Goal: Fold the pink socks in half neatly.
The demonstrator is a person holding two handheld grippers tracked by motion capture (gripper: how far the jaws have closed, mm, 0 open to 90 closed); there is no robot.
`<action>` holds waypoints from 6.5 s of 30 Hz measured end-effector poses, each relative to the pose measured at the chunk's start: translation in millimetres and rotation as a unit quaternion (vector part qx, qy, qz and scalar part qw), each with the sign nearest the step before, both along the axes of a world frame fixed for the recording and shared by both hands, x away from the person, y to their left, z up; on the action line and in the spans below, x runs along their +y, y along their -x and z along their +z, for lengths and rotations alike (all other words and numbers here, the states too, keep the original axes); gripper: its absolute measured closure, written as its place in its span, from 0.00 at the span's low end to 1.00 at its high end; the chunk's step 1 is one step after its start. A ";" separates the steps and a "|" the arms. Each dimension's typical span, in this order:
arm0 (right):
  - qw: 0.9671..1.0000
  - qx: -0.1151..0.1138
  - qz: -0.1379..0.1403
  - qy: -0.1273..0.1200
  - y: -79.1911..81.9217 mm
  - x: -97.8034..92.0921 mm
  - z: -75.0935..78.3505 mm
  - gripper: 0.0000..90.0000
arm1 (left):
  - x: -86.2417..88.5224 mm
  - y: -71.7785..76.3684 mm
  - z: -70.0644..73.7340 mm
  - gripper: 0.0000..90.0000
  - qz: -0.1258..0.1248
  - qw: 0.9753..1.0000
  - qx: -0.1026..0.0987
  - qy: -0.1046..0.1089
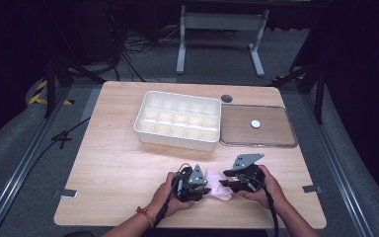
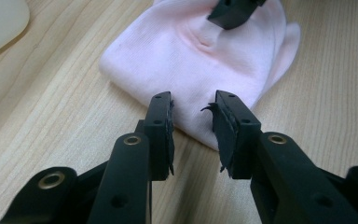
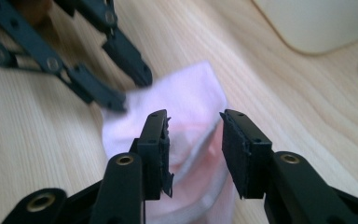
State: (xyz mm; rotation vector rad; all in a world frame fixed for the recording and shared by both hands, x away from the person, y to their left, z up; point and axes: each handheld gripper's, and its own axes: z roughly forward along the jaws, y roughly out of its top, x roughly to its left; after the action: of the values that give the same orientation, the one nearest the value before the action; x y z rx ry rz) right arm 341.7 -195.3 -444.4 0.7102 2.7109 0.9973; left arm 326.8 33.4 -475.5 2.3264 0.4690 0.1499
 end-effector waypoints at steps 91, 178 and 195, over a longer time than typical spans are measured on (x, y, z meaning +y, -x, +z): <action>0.999 -0.031 0.030 0.007 14.7 16.3 -20.1 0.99 | 1.1 -19.1 2.6 0.94 0.062 0.994 0.065 0.065; 0.998 -0.052 -0.034 -0.028 -1.9 -13.9 -11.7 0.90 | -33.8 -7.7 4.4 0.90 -0.014 0.999 0.015 0.051; 0.996 -0.030 -0.045 -0.065 -15.0 -2.6 -11.2 0.78 | -33.9 -6.3 4.7 0.89 -0.021 0.999 0.010 0.047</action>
State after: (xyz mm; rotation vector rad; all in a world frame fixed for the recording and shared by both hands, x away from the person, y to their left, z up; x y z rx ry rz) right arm 356.7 -197.9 -455.6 0.8023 2.5567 1.1633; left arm 333.0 -0.5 -470.8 2.2451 0.4272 0.0834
